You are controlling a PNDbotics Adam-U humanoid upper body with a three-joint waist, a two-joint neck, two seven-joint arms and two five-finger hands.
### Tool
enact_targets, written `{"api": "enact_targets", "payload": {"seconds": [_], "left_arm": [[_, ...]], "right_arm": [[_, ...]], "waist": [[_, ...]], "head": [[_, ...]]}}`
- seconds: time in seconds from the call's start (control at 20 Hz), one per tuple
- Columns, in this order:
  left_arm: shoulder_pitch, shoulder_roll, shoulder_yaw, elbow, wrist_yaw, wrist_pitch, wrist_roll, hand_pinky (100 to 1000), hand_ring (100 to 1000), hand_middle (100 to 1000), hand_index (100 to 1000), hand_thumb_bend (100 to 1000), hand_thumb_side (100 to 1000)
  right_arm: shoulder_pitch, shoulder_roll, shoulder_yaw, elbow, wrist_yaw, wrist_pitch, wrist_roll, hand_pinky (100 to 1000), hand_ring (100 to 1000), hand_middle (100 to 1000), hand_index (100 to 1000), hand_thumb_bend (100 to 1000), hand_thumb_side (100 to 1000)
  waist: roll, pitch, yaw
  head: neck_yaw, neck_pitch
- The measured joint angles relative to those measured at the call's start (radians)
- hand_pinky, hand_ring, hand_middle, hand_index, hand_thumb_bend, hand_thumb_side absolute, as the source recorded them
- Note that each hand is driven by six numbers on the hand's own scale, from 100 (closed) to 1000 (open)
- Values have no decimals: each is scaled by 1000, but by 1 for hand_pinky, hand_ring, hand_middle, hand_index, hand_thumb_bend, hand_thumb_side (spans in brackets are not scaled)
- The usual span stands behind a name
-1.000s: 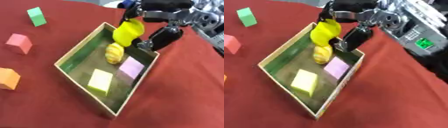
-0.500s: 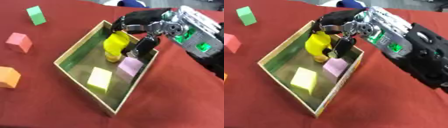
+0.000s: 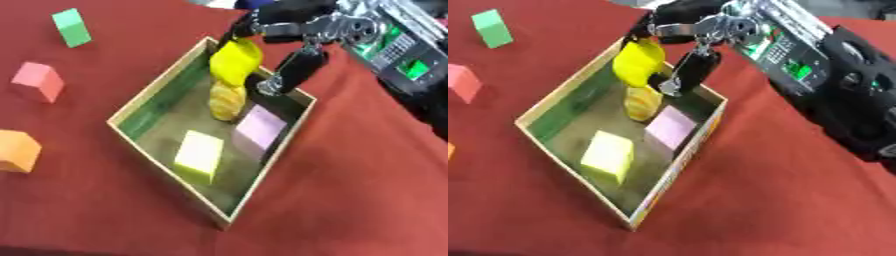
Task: Pick up objects on the table and place them in the box.
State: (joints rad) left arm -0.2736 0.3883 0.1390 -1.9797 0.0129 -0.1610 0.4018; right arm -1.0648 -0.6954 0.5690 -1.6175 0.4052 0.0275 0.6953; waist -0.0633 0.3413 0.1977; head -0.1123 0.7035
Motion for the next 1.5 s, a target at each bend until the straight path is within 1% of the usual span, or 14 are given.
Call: {"api": "enact_targets", "payload": {"seconds": [0.25, 0.3, 0.5, 0.65, 0.8, 0.85, 0.9, 0.95, 1.0, 1.05, 1.25, 1.3, 1.35, 1.5], "left_arm": [[0, 0, 0, 0, 0, 0, 0, 740, 576, 573, 796, 143, 314], [0, 0, 0, 0, 0, 0, 0, 740, 576, 573, 796, 144, 314], [0, 0, 0, 0, 0, 0, 0, 740, 576, 573, 796, 146, 313], [0, 0, 0, 0, 0, -1, 0, 740, 576, 573, 796, 147, 311], [0, 0, 0, 0, 0, -1, 0, 739, 576, 572, 795, 146, 310], [0, 0, 0, 0, 0, -1, 0, 739, 575, 572, 795, 145, 307], [0, 0, 0, 0, -1, -1, 0, 739, 575, 572, 795, 145, 310], [0, 1, 0, 0, -2, -1, 0, 739, 574, 572, 795, 142, 301], [-1, 6, 0, 0, -4, 0, 0, 738, 573, 569, 795, 140, 298], [-2, 16, 0, 0, -7, 3, 0, 738, 571, 571, 795, 138, 293], [-10, 90, -13, 0, -43, 47, -7, 738, 570, 574, 796, 152, 258], [-10, 119, -20, 0, -59, 68, -13, 734, 570, 574, 797, 155, 253], [-10, 152, -29, 0, -76, 90, -22, 739, 571, 577, 802, 166, 244], [-9, 269, -66, 0, -123, 166, -78, 742, 577, 586, 805, 190, 231]], "right_arm": [[0, -15, -10, -19, -21, -4, 15, 960, 1000, 913, 973, 384, 100], [0, -15, -9, -21, -25, -8, 27, 971, 1000, 931, 987, 384, 100], [1, -15, -9, -22, -37, -29, 67, 969, 1000, 924, 993, 280, 231], [1, -15, -15, -16, -41, -26, 64, 954, 1000, 906, 985, 242, 249], [6, -16, -24, -17, -45, -14, 44, 920, 994, 862, 959, 148, 193], [11, -21, -31, -20, -47, -6, 33, 875, 929, 787, 907, 100, 115], [19, -27, -41, -28, -53, 10, 14, 858, 900, 757, 876, 100, 173], [31, -37, -56, -42, -67, 33, -12, 845, 874, 728, 847, 100, 155], [47, -51, -75, -64, -85, 64, -47, 840, 868, 721, 840, 100, 292], [65, -69, -96, -95, -106, 100, -85, 840, 868, 719, 842, 100, 214], [152, -155, -186, -246, -211, 217, -222, 840, 867, 716, 846, 100, 350], [179, -178, -210, -283, -236, 231, -251, 840, 866, 715, 846, 100, 433], [207, -201, -235, -311, -263, 235, -281, 840, 866, 713, 846, 100, 376], [303, -261, -305, -354, -335, 201, -368, 840, 867, 714, 846, 100, 394]], "waist": [[0, -2, -1], [0, -2, -1], [0, -2, 0], [0, -2, 0], [0, -3, 0], [0, -3, 0], [0, -3, 0], [0, -3, 0], [1, -3, 0], [2, -3, 0], [9, -2, -3], [10, -2, -6], [11, -2, -9], [16, -1, -14]], "head": [[1, 0], [1, 0], [1, 0], [1, 0], [3, 0], [4, 0], [5, 0], [7, 0], [10, 0], [14, 0], [33, 0], [39, 0], [44, 0], [59, 0]]}}
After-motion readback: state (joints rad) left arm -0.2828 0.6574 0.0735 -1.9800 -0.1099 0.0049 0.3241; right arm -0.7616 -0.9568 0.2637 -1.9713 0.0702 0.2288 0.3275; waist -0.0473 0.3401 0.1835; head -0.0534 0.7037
